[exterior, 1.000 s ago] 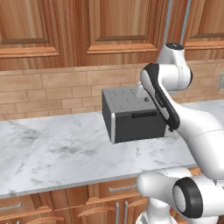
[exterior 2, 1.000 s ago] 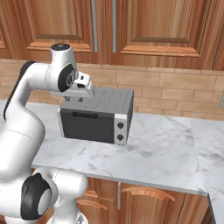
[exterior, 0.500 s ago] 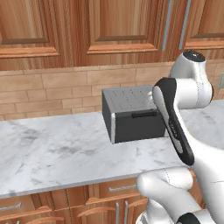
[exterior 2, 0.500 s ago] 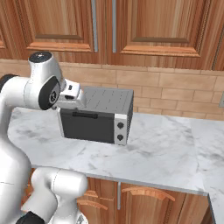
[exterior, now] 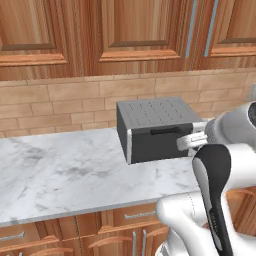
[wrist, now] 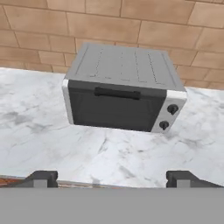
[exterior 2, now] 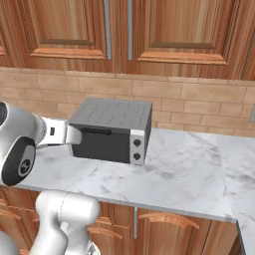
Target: Navigate to the dishwasher.
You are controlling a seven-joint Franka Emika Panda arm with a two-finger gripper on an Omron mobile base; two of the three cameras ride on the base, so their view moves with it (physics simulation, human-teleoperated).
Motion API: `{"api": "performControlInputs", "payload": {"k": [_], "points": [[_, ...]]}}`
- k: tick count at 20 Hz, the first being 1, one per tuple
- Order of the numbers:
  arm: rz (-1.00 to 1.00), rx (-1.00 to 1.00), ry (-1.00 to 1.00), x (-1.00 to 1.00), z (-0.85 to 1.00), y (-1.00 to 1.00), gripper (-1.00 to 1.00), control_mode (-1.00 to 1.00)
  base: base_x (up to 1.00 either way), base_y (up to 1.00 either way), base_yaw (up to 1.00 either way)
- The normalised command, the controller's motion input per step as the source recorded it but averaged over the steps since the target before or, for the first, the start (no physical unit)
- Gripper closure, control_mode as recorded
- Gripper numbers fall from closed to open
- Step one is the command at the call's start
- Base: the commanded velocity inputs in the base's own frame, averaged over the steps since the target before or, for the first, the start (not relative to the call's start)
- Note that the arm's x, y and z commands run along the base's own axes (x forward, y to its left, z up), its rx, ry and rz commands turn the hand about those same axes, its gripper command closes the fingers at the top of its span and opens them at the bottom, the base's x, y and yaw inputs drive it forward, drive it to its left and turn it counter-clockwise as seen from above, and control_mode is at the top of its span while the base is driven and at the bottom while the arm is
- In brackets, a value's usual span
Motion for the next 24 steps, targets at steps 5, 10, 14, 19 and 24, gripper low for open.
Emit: {"api": "performControlInputs", "payload": {"k": [5, 10, 14, 19, 24], "points": [[0.00, 0.00, -0.07, -0.20, 0.01, 0.03, -1.00, 1.00, -0.49, 0.13, -0.08], [0.00, 0.00, 0.00, 0.00, 0.00, 0.00, -1.00, 1.00, -0.04, 0.30, -0.79], [0.00, 0.00, 0.00, 0.00, 0.00, 0.00, -1.00, 1.00, 0.00, 0.04, -1.00], [0.00, 0.00, 0.00, 0.00, 0.00, 0.00, -1.00, 1.00, 0.00, 0.00, -1.00], [0.00, 0.00, 0.00, 0.00, 0.00, 0.00, -1.00, 1.00, 0.00, 0.00, -1.00]]}}
